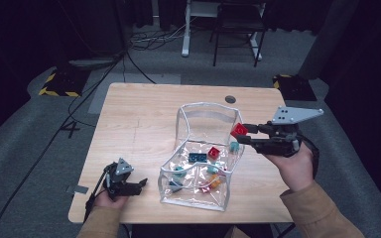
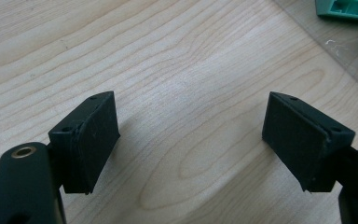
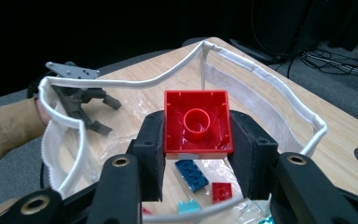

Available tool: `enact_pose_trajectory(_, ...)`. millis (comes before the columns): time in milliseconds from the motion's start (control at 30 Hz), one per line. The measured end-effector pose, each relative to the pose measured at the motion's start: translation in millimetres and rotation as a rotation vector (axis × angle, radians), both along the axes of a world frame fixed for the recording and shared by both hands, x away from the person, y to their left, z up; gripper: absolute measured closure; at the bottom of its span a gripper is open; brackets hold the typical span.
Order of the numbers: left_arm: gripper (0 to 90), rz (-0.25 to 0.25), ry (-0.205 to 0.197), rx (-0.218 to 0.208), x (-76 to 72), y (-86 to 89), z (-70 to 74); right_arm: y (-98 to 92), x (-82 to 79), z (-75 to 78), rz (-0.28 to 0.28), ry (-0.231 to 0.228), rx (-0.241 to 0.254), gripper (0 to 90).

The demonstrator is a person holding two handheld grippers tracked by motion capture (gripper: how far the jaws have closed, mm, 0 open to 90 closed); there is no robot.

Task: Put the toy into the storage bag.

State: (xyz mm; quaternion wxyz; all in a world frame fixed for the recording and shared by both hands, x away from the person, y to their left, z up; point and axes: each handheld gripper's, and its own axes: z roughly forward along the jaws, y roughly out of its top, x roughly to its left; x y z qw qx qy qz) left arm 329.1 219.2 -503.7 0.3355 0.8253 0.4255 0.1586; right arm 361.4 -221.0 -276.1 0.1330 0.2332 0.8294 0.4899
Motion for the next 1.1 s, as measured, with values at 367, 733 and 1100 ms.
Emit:
enact_pose_trajectory(367,18.6,0.000,0.000,0.000,0.0,0.0,0.0,27.4,30.3,-9.5,0.007,0.042,-0.049,58.4)
enact_pose_trajectory(733,18.6,0.000,0.000,0.000,0.1,0.0,0.0,51.3,52.8,-25.6,0.006,0.094,-0.107,58.4)
enact_pose_trajectory(1100,18.6,0.000,0.000,0.000,0.1,0.0,0.0,62.7,62.2,-37.6,0.003,0.143,-0.174,58.4)
